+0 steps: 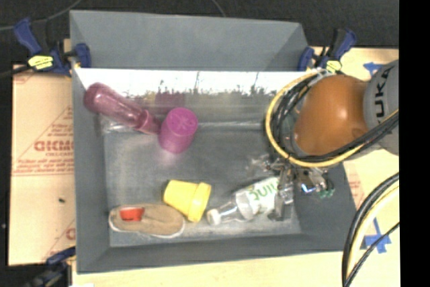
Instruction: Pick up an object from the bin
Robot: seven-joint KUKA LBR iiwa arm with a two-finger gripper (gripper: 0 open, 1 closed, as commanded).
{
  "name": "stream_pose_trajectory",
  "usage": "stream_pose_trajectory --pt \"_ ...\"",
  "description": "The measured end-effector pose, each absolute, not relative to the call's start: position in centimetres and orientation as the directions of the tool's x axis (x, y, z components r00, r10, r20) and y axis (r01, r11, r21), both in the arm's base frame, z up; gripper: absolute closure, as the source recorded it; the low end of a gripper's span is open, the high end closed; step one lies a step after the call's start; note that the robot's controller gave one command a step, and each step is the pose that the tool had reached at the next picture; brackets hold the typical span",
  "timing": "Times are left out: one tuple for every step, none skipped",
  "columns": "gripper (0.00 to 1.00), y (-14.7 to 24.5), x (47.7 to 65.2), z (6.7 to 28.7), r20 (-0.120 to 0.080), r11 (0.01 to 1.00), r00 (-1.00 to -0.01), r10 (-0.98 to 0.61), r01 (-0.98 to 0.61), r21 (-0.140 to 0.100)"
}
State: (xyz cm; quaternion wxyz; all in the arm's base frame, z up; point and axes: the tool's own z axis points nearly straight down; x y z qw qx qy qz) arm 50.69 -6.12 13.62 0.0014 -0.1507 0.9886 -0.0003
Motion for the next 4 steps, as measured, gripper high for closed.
stream_pose_trajectory --pt "0.00 -5.1 51.2 6.9 -0.001 0.795 -0.795 -0.606 -0.606 -0.002" --pt "1.00 -6.9 51.3 7.0 -0.007 0.827 -0.827 -0.562 -0.562 -0.003" --pt "1.00 -6.9 51.3 7.0 -0.007 0.827 -0.827 -0.562 -0.562 -0.003" --pt "1.00 -6.9 51.3 7.1 -0.007 0.827 -0.827 -0.562 -0.562 -0.003"
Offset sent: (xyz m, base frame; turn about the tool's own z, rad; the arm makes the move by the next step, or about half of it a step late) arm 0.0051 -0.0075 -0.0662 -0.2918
